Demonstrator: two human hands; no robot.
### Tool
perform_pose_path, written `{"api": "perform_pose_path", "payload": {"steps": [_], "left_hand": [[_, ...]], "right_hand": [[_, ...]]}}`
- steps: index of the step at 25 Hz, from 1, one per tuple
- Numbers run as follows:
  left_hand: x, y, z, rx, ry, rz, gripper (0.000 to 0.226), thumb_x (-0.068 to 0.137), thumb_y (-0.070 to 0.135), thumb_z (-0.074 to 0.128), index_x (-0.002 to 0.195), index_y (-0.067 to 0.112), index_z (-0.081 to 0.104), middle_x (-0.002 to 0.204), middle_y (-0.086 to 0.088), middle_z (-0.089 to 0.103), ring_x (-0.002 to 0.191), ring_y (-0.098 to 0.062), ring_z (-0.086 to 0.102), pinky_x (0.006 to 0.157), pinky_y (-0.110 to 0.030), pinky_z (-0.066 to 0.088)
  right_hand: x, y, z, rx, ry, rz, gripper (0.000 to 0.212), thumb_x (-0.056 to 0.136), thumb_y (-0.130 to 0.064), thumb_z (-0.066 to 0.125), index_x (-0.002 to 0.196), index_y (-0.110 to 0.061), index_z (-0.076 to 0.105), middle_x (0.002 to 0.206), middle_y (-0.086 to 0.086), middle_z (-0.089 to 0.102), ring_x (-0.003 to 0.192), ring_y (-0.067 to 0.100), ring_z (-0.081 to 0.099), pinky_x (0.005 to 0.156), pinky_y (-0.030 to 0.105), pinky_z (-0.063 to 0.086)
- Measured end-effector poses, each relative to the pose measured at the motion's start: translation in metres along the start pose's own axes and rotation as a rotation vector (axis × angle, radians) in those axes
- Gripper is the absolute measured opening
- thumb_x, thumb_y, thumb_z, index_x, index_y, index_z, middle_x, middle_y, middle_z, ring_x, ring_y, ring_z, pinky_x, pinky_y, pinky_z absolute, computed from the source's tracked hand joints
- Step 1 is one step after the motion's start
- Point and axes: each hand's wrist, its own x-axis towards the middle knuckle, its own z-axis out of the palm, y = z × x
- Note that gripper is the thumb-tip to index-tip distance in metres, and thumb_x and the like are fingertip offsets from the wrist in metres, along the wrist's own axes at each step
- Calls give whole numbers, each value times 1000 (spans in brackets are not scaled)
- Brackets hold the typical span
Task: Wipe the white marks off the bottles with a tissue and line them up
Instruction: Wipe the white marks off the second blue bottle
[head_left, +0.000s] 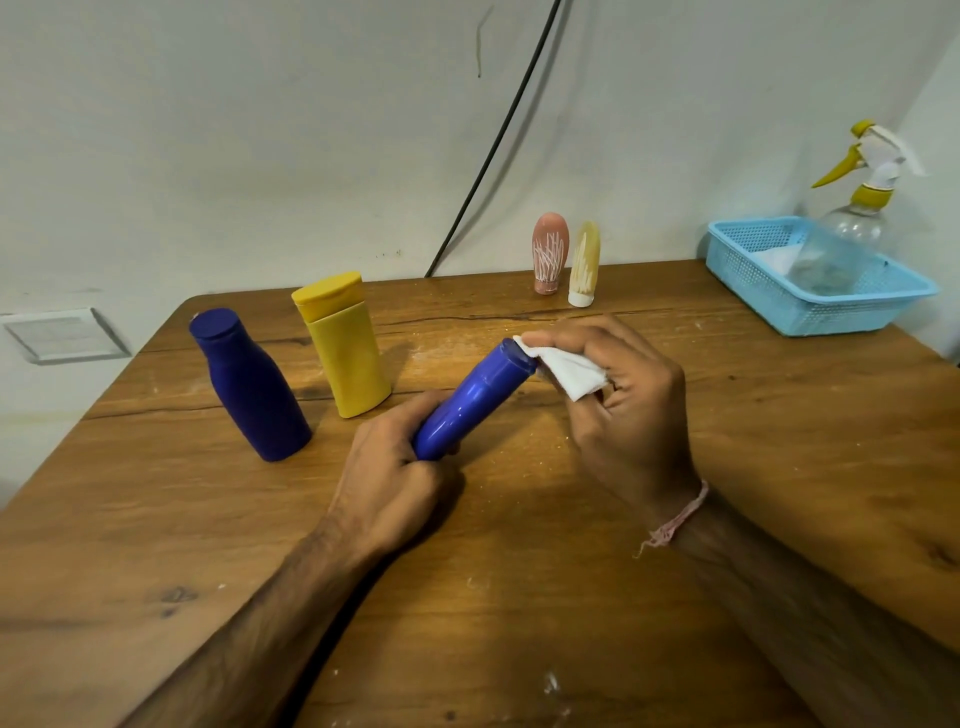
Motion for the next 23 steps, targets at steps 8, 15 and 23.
{"api": "perform_pose_path", "payload": {"steps": [8, 15, 23], "left_hand": [[-1, 4, -1, 16, -14, -27, 49, 57, 12, 60, 102, 30, 70, 81, 9, 70, 73, -20, 69, 69, -53, 58], [0, -2, -6, -523, 24, -163, 62, 80, -4, 72, 127, 26, 45, 93, -4, 74, 89, -21, 73, 83, -46, 61], [-7, -6, -9, -414, 246, -102, 59, 77, 24, 87, 128, 26, 56, 121, -1, 66, 110, -19, 66, 88, -33, 56]], "right_hand": [[3, -2, -4, 57, -25, 13, 40, 83, 13, 62, 115, -10, 72, 109, 3, 71, 105, 11, 66, 90, 24, 56], [-1, 6, -4, 162, 25, 181, 20, 91, -2, 69, 106, -13, 75, 103, 1, 74, 97, 8, 69, 80, 22, 57], [-15, 44, 14, 283, -59, 701, 17, 91, -11, 73, 103, -22, 80, 96, -5, 76, 66, -1, 57, 58, 23, 45]]}}
